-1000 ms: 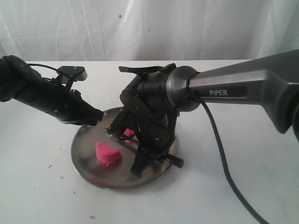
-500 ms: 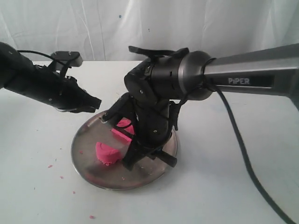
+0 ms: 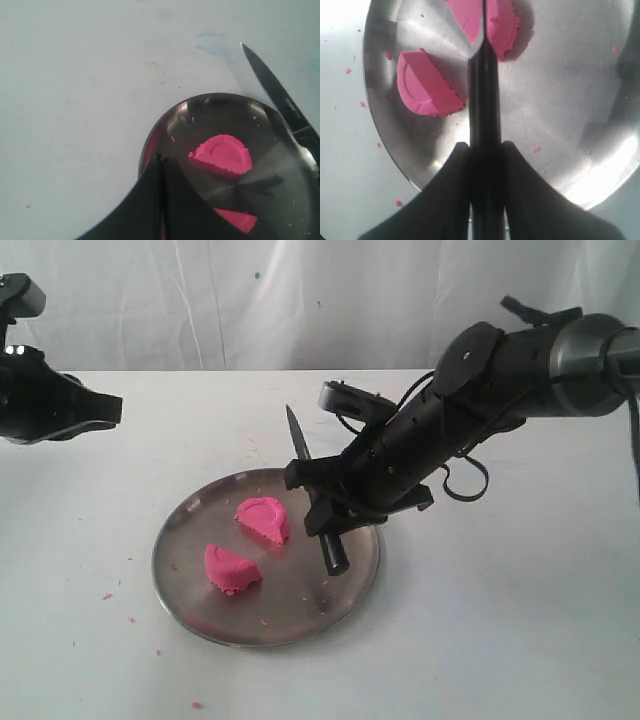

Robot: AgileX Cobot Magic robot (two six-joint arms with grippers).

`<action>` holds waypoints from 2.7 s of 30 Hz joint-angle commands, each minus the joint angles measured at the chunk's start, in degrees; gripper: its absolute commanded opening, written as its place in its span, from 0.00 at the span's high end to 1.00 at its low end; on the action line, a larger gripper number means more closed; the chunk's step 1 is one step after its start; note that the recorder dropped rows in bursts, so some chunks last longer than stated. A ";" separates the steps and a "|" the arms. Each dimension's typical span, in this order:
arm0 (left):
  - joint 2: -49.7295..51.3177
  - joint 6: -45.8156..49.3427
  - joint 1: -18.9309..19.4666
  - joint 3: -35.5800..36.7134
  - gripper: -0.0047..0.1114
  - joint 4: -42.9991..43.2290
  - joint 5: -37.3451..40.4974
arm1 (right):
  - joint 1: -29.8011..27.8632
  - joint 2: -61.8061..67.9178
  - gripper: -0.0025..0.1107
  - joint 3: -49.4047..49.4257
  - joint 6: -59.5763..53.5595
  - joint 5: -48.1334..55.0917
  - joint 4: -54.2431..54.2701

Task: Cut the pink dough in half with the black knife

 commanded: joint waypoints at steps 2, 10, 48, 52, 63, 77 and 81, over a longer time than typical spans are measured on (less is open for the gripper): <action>-5.05 0.06 0.06 5.18 0.96 -2.05 -1.35 | -0.59 4.17 0.98 0.18 -4.84 -0.47 6.19; -12.45 0.06 0.06 9.87 0.96 -3.47 -1.35 | -0.59 7.35 0.98 0.18 -4.84 -0.57 6.19; -36.26 -4.30 0.06 15.11 0.96 -3.73 7.72 | -0.89 -7.36 0.69 6.58 -1.47 -9.42 1.46; -41.34 -5.50 0.06 19.54 0.96 -3.73 8.20 | -0.89 -17.54 0.83 14.64 -5.47 -15.42 1.46; -55.40 -6.29 0.06 24.57 0.96 -3.85 11.10 | -0.89 -52.10 0.98 33.76 -14.31 -23.10 4.43; -56.38 -5.22 0.06 24.57 0.96 -3.48 12.23 | -0.89 -77.56 0.98 38.17 -13.75 -19.96 4.72; -56.38 -5.22 0.06 24.57 0.96 -3.48 12.23 | -0.89 -79.99 0.98 38.17 -13.75 -20.13 4.72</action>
